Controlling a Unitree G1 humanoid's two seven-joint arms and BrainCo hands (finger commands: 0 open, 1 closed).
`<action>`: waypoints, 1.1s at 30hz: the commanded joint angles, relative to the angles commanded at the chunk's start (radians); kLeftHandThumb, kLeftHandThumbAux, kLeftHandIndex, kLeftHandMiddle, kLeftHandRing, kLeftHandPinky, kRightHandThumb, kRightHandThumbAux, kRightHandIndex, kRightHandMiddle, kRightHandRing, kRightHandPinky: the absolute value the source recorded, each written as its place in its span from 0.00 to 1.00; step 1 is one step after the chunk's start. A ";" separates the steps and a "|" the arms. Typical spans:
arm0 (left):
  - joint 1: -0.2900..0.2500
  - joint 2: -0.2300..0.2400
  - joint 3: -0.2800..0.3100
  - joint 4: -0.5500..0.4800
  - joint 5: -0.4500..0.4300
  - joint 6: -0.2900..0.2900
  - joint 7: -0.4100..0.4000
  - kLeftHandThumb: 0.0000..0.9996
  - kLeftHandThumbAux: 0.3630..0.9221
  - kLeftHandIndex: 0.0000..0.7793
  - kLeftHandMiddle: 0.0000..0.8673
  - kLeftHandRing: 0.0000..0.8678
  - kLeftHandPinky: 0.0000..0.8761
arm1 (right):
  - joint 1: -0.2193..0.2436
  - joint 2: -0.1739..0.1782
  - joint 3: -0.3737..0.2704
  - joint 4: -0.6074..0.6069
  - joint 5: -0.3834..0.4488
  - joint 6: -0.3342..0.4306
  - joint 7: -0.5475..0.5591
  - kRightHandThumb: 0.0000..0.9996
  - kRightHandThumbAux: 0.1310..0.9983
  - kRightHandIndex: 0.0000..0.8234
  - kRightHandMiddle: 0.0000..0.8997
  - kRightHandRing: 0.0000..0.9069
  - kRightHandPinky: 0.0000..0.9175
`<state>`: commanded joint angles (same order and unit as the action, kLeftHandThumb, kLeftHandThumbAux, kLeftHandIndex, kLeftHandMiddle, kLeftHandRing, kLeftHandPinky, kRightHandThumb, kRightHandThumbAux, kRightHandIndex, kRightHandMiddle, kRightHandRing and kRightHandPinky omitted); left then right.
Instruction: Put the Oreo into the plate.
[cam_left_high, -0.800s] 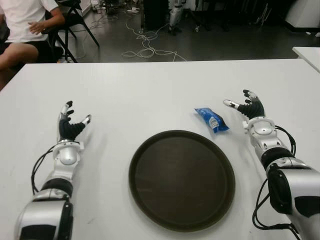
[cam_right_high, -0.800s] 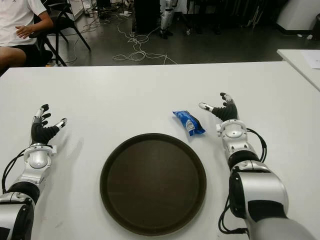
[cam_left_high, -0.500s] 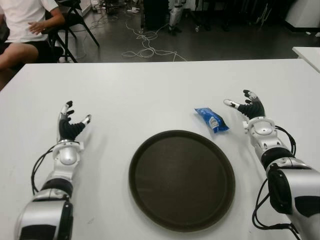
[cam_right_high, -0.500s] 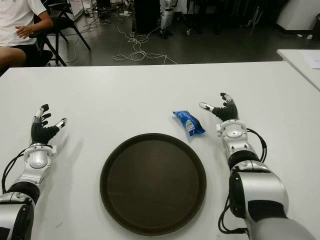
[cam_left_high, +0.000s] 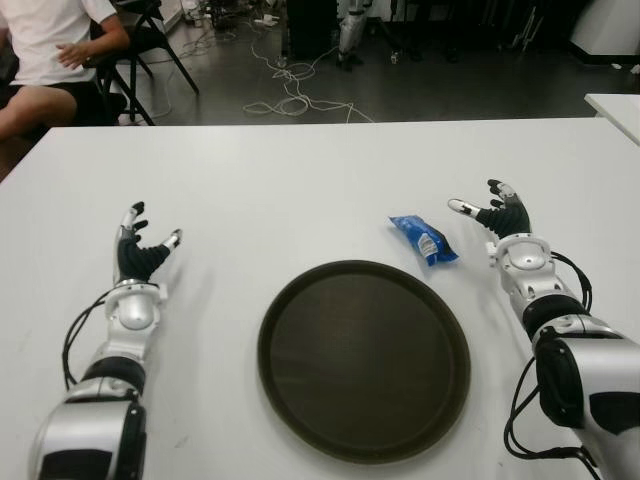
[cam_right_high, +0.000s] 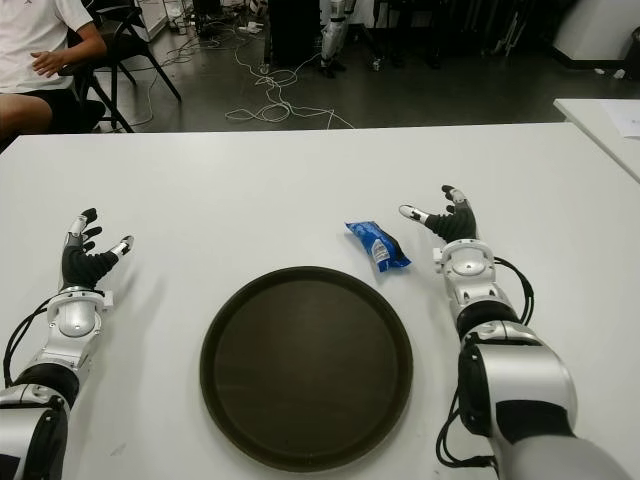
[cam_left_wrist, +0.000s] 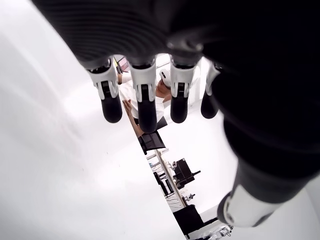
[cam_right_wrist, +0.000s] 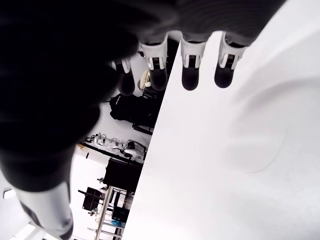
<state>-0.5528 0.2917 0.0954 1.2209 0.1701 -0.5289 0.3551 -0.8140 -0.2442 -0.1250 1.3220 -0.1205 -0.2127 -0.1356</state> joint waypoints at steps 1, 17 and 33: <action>0.000 0.000 0.000 0.000 0.000 0.000 0.000 0.03 0.73 0.09 0.14 0.13 0.12 | 0.000 0.000 0.000 0.000 0.000 0.000 0.001 0.00 0.71 0.05 0.07 0.05 0.06; 0.002 -0.002 0.003 -0.004 -0.007 -0.005 -0.005 0.03 0.73 0.09 0.13 0.12 0.11 | -0.002 0.001 -0.001 0.000 0.005 0.008 0.000 0.00 0.71 0.04 0.05 0.04 0.05; 0.004 -0.004 0.001 -0.008 -0.007 -0.004 -0.001 0.01 0.71 0.08 0.13 0.12 0.11 | 0.001 -0.002 0.008 -0.002 -0.003 0.000 -0.003 0.00 0.71 0.04 0.06 0.04 0.05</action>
<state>-0.5485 0.2878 0.0967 1.2132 0.1626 -0.5334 0.3538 -0.8133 -0.2462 -0.1174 1.3203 -0.1234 -0.2132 -0.1386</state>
